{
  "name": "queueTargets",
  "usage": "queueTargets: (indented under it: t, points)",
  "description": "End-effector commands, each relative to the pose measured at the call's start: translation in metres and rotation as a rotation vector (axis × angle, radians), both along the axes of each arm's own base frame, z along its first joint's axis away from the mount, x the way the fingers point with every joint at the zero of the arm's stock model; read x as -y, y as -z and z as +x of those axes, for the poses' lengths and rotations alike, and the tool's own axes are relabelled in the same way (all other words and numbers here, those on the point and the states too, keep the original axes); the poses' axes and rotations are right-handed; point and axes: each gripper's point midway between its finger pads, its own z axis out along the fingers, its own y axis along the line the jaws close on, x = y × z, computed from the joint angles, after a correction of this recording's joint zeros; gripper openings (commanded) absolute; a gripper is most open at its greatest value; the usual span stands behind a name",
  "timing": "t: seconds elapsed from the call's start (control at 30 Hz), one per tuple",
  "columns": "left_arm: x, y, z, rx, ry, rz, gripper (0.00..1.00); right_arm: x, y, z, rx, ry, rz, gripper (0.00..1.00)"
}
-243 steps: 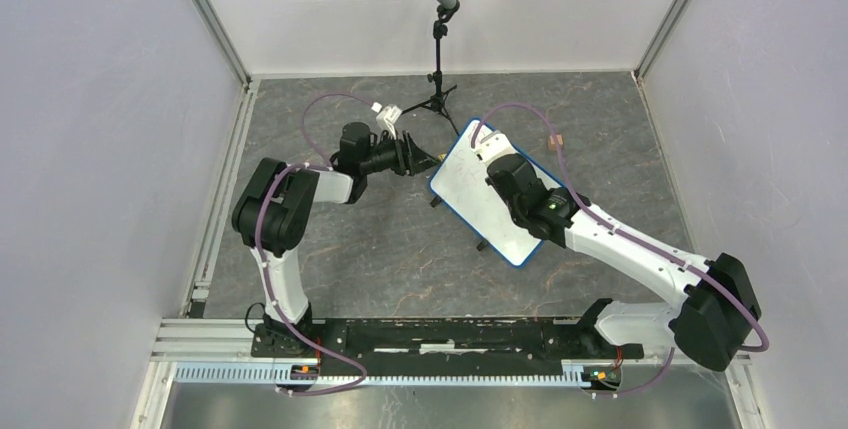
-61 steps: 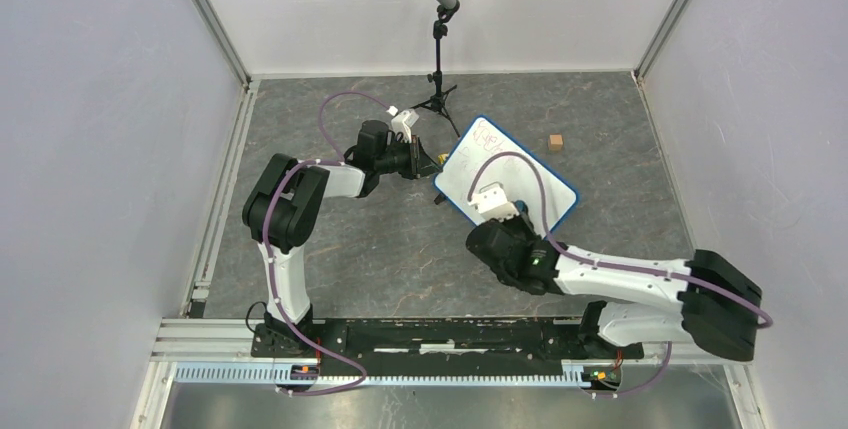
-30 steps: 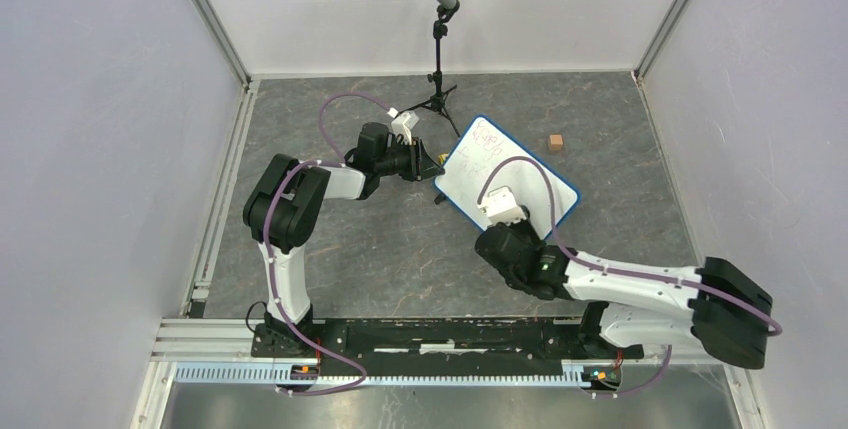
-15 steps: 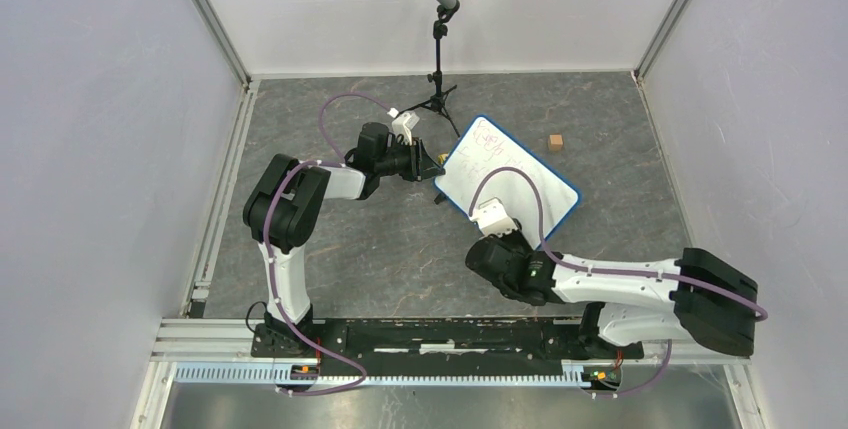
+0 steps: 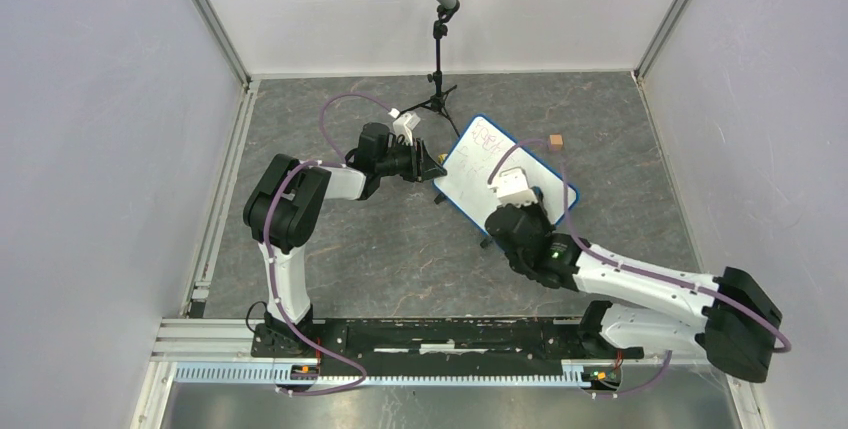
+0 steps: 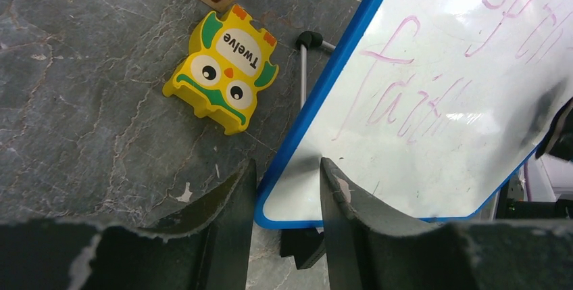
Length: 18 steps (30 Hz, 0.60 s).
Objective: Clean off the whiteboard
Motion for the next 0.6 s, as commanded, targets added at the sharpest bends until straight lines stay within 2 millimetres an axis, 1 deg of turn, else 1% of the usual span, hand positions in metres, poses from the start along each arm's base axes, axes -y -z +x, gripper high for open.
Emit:
queueTargets:
  t: [0.0,0.1,0.17,0.27,0.37,0.43,0.57]
  points:
    - [0.006,-0.014,0.001,0.048,0.016,-0.036,0.45,0.021,-0.033,0.012,0.077,0.074,0.029,0.16]
    - [0.004,-0.013,0.003,0.055,0.001,-0.024,0.41,0.035,-0.037,0.013,0.098,0.126,0.04,0.17]
    - [0.005,-0.012,0.002,0.063,-0.002,-0.01,0.4,0.04,-0.037,0.015,0.101,0.152,0.046,0.18]
    - [0.006,-0.013,0.002,0.07,-0.001,-0.006,0.4,0.04,-0.036,0.022,0.094,0.159,0.069,0.18]
    - [0.006,-0.014,0.002,0.074,-0.002,-0.006,0.4,0.029,-0.038,0.031,0.099,0.136,0.085,0.18]
    - [0.008,-0.015,0.001,0.076,0.005,-0.008,0.4,0.019,-0.036,0.038,0.091,0.109,0.077,0.18]
    - [0.011,-0.016,-0.002,0.081,0.017,-0.012,0.39,-0.005,-0.026,0.053,0.047,0.064,0.057,0.17]
